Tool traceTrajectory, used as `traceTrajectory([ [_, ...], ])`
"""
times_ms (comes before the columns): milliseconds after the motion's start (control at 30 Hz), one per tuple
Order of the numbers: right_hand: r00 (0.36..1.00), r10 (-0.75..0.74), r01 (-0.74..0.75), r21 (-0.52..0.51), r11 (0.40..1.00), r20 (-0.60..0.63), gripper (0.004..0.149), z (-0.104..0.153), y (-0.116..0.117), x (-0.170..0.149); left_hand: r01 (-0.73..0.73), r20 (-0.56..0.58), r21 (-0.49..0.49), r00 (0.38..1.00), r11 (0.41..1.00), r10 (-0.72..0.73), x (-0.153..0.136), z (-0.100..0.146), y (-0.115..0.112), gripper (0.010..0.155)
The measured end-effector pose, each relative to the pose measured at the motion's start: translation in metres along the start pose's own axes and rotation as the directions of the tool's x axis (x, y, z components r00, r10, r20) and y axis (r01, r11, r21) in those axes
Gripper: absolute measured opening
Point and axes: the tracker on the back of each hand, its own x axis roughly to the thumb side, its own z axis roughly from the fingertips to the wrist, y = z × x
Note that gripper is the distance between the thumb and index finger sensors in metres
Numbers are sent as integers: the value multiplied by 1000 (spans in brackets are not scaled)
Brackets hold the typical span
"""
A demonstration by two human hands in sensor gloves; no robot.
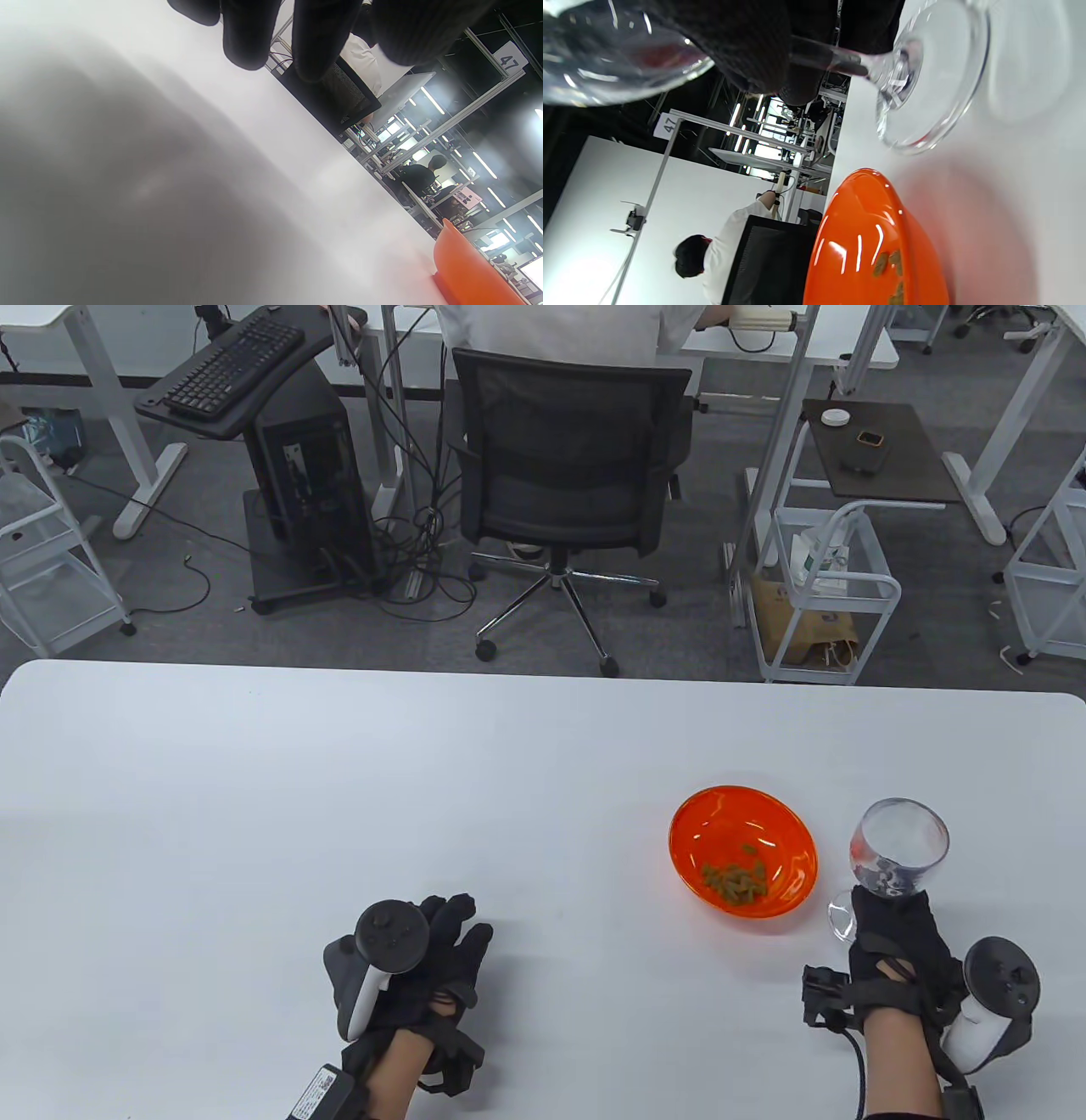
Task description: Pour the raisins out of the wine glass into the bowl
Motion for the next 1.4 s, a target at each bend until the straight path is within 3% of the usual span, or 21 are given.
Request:
traceTrajectory([
  [167,995,73,-74,-2,997,-72,42,-18,0,-3,-2,3,-16,1000,1000,3,0,-1,-3,64],
  [700,978,87,-95,-31,995,-191,44,-70,11,-21,0,33,-59,999,998,2,9,-3,-8,63],
  [1133,970,155,-164,-38,986,-188,45,-76,24,-23,8,34,-83,999,997,-5,10,-3,-12,64],
  [1400,960,214,-225,-45,973,-178,58,-65,19,-20,8,43,-84,999,996,-4,11,-3,-13,64],
])
